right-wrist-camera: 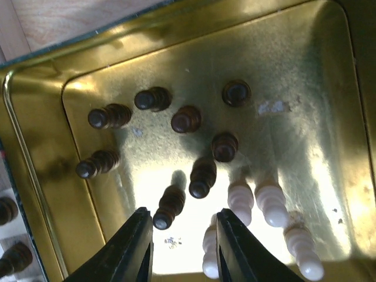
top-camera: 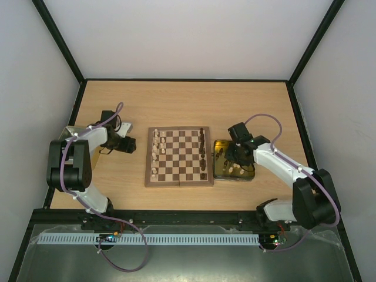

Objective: Set up the chess pieces on the board
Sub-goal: Pick up the chess piece from the storage box.

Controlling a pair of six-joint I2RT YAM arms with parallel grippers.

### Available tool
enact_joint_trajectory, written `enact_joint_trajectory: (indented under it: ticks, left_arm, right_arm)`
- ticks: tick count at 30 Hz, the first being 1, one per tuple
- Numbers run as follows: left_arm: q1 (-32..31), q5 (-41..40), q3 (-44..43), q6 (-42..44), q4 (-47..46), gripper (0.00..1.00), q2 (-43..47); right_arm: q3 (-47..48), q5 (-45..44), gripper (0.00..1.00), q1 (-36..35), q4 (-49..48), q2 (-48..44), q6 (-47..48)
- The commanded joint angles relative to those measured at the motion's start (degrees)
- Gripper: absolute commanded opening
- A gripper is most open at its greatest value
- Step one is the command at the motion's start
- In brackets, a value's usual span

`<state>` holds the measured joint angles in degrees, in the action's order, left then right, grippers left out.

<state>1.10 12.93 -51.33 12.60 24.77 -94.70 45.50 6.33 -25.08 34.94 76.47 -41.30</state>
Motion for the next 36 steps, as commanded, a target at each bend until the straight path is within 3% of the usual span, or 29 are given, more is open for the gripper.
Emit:
enact_joint_trajectory:
  ticks: [1, 36]
  left_arm:
    - [-0.64, -0.60, -0.46, -0.12, 0.98, 0.80, -1.14]
    - [-0.93, -1.09, -0.35, -0.21, 0.63, 0.80, -1.19]
  right_arm:
    - [-1.96, 0.62, 0.28, 0.21, 3.94, -3.48, -0.28]
    - [-5.89, 4.94, 0.19, 0.13, 0.57, 1.08, 2.69]
